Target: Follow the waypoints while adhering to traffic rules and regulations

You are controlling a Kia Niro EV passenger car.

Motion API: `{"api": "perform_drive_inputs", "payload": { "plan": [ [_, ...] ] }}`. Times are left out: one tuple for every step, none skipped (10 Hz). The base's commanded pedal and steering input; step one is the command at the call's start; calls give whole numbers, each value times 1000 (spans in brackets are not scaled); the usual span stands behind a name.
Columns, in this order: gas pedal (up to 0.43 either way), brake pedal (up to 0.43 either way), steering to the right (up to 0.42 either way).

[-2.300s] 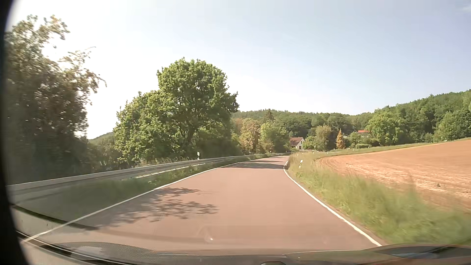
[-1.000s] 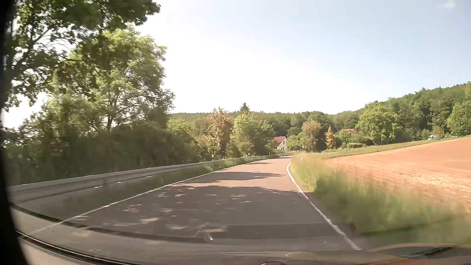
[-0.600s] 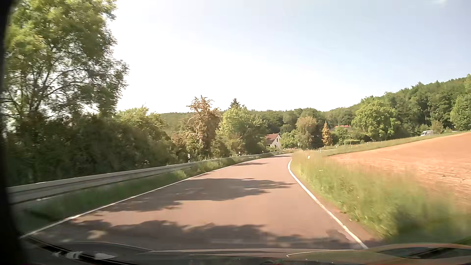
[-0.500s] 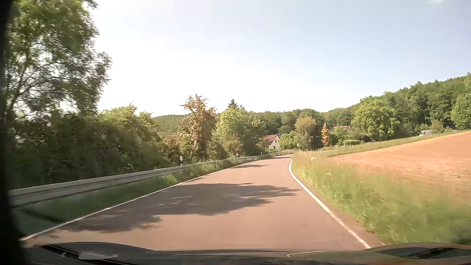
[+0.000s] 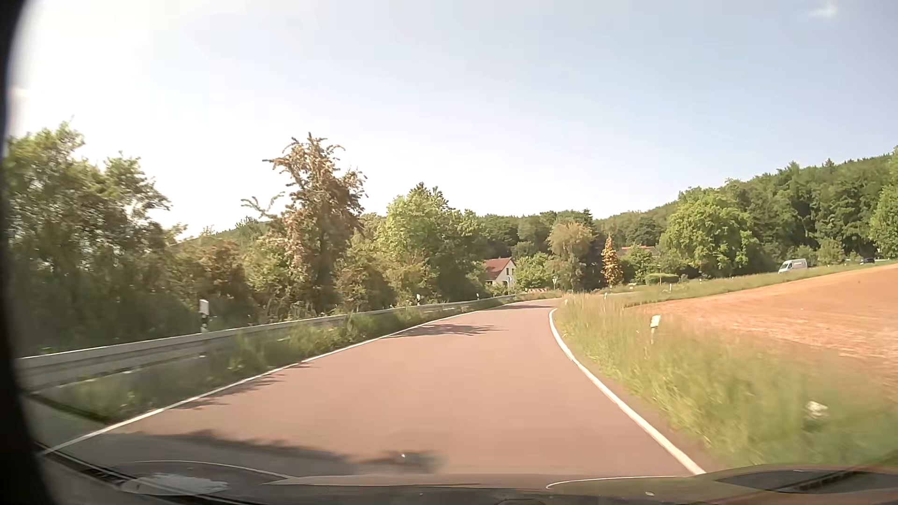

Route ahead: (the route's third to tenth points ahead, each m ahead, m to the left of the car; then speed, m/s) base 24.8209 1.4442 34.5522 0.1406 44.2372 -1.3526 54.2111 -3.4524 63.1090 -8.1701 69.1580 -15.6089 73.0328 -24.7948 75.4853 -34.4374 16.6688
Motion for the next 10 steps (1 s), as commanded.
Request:
{"api": "perform_drive_inputs", "payload": {
  "plan": [
    [0,0,28],
    [0,0,28],
    [0,0,28],
    [0,0,26],
    [0,12,22],
    [0,55,19],
    [0,67,16],
    [0,79,15],
    [0,98,15],
    [0,98,15]
  ]
}}
